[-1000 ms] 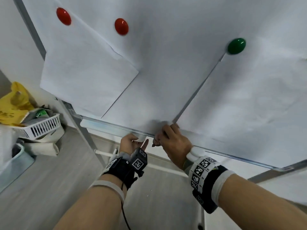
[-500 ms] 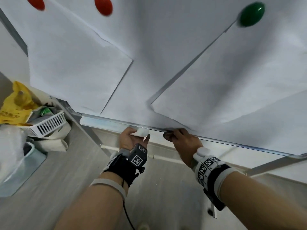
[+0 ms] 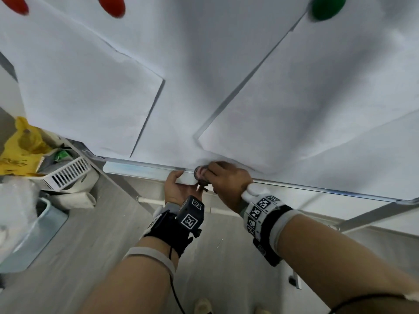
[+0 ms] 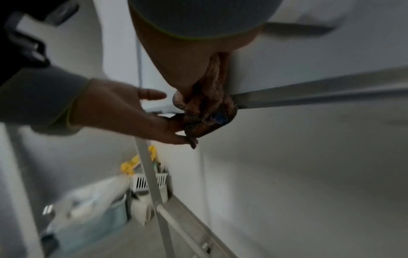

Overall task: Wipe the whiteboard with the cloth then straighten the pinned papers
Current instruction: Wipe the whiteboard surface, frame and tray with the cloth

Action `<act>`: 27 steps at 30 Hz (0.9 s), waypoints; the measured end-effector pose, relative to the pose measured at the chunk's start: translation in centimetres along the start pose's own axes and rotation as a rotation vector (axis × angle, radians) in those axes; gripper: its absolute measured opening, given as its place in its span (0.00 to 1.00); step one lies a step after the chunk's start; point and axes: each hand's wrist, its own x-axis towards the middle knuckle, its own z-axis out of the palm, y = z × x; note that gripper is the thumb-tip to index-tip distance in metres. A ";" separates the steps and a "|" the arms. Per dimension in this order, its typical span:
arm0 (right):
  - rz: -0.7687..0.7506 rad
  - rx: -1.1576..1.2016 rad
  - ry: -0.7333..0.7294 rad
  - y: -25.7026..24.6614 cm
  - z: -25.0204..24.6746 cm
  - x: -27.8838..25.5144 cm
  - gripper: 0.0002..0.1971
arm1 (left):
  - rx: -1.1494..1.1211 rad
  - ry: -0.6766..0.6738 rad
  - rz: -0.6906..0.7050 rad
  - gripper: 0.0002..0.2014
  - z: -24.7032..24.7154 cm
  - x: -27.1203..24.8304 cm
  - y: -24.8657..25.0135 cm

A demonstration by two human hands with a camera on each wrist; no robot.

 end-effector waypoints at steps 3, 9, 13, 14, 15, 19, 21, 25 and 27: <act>-0.052 -0.190 -0.177 -0.9 -0.1 1.3 0.17 | 0.017 0.023 0.035 0.13 0.1 0.1 0.4; 0.021 -0.116 -0.323 1.9 -1.1 -1.7 0.26 | 0.052 0.073 0.046 0.19 0.3 0.6 0.4; 0.099 -0.162 -0.386 3.9 -1.5 -3.7 0.12 | 0.114 0.120 0.010 0.08 0.1 1.0 0.2; 0.093 -0.151 -0.363 3.8 -1.3 -3.6 0.11 | 0.136 0.128 0.006 0.08 0.1 1.1 0.2; 0.081 -0.142 -0.343 3.4 -1.0 -3.2 0.11 | 0.154 0.119 -0.001 0.09 0.2 1.0 0.1; 0.052 -0.111 -0.287 -0.7 0.3 0.5 0.24 | 0.131 0.065 -0.023 0.20 -0.2 0.4 -0.1; 0.061 -0.158 -0.282 -2.3 0.1 1.6 0.19 | 0.082 0.057 -0.029 0.25 -0.2 0.1 0.1; 0.091 -0.152 -0.229 0.4 -0.3 -1.1 0.16 | 0.095 0.016 0.022 0.19 -0.2 0.4 0.2; 0.156 -0.179 -0.244 3.3 -1.0 -4.3 0.17 | 0.110 0.004 0.025 0.22 0.4 0.3 -0.2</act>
